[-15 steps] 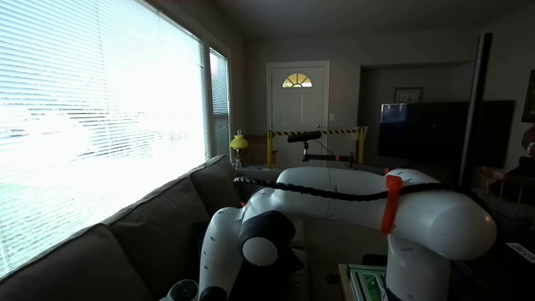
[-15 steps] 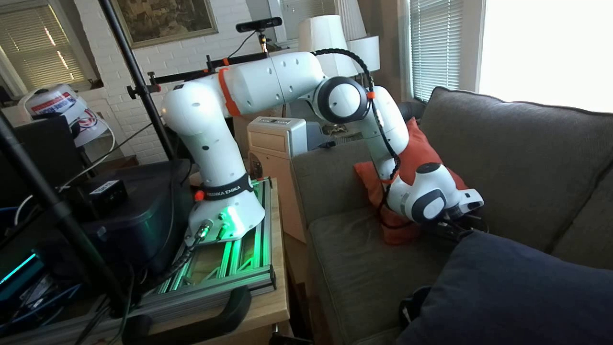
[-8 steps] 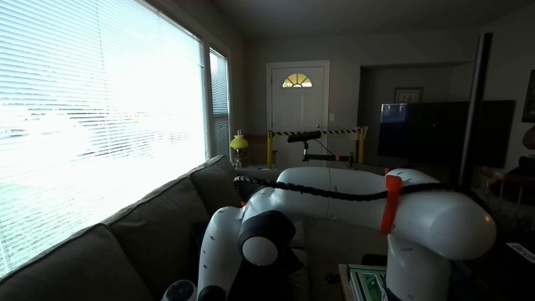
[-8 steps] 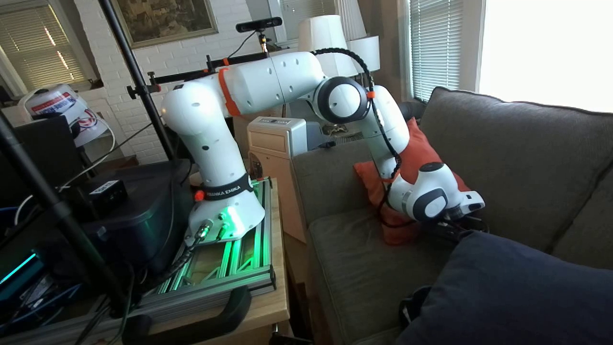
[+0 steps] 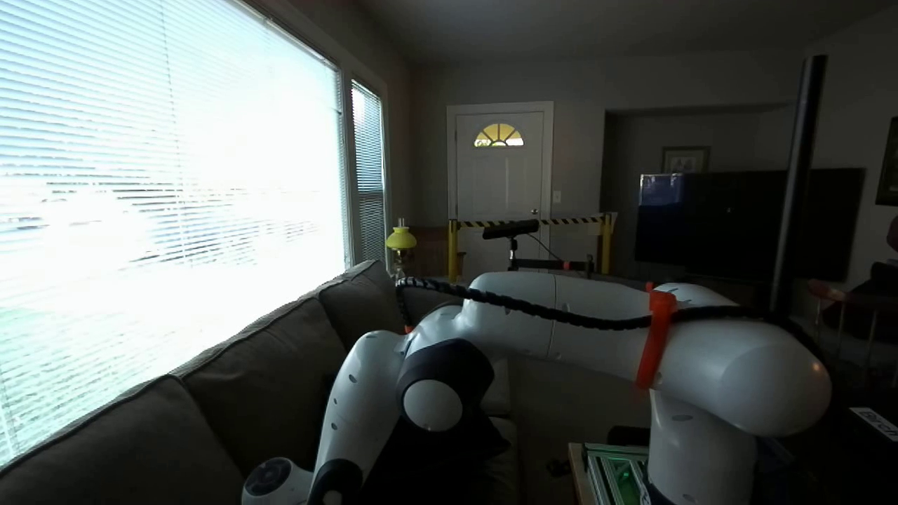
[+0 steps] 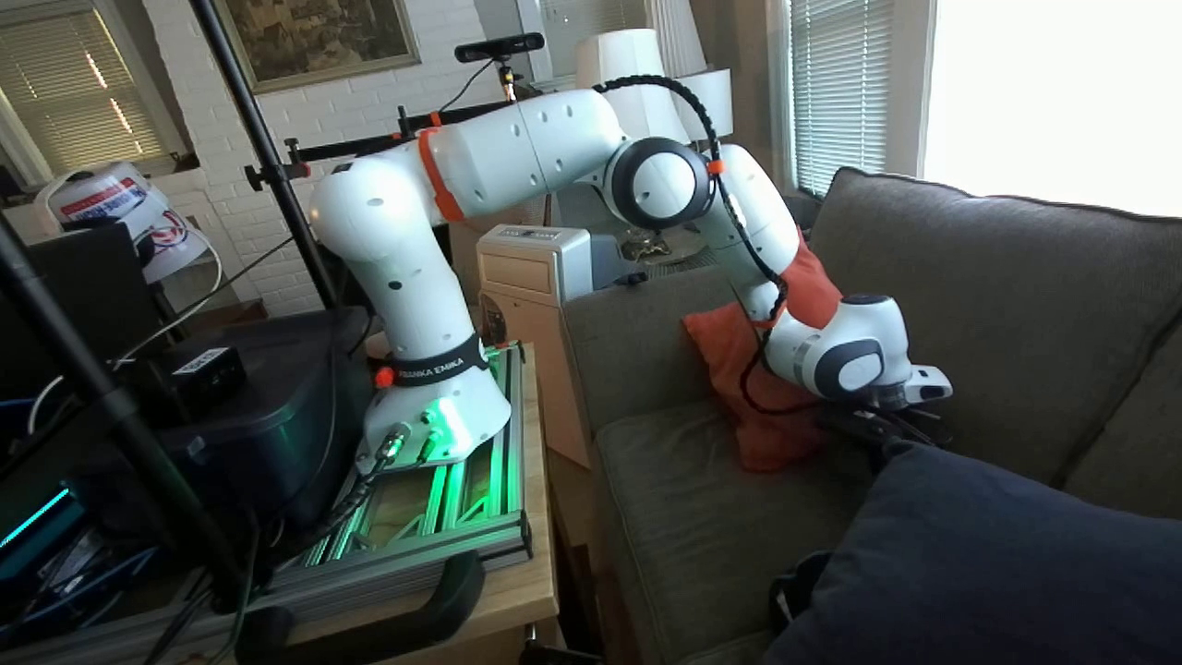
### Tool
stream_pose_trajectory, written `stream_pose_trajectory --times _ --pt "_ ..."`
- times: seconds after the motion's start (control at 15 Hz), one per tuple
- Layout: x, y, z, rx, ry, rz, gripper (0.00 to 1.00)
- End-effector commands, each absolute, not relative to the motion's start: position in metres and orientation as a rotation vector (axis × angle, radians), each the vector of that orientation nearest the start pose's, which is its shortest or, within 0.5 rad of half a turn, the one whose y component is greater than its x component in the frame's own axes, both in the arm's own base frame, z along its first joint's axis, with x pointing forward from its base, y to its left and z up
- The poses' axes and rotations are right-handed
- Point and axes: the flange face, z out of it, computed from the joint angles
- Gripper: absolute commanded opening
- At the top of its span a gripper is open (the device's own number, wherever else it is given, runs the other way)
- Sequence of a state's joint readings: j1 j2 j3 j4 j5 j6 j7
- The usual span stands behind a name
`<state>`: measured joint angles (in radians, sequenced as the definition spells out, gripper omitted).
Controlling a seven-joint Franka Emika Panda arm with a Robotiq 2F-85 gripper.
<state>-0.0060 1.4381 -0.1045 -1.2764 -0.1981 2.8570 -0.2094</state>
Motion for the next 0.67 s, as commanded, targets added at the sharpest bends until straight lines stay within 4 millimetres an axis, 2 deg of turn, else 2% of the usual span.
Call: stream_pose_trajectory --times 0.0,0.4,0.6 --pt "0.665 -0.059 -0.096 -3.285 -0.600 -0.210 1.00" --pt "0.662 -0.074 -0.063 -3.265 -0.542 -0.156 1.00" --pt "0.656 -0.090 -0.042 -3.251 -0.468 -0.111 1.00"
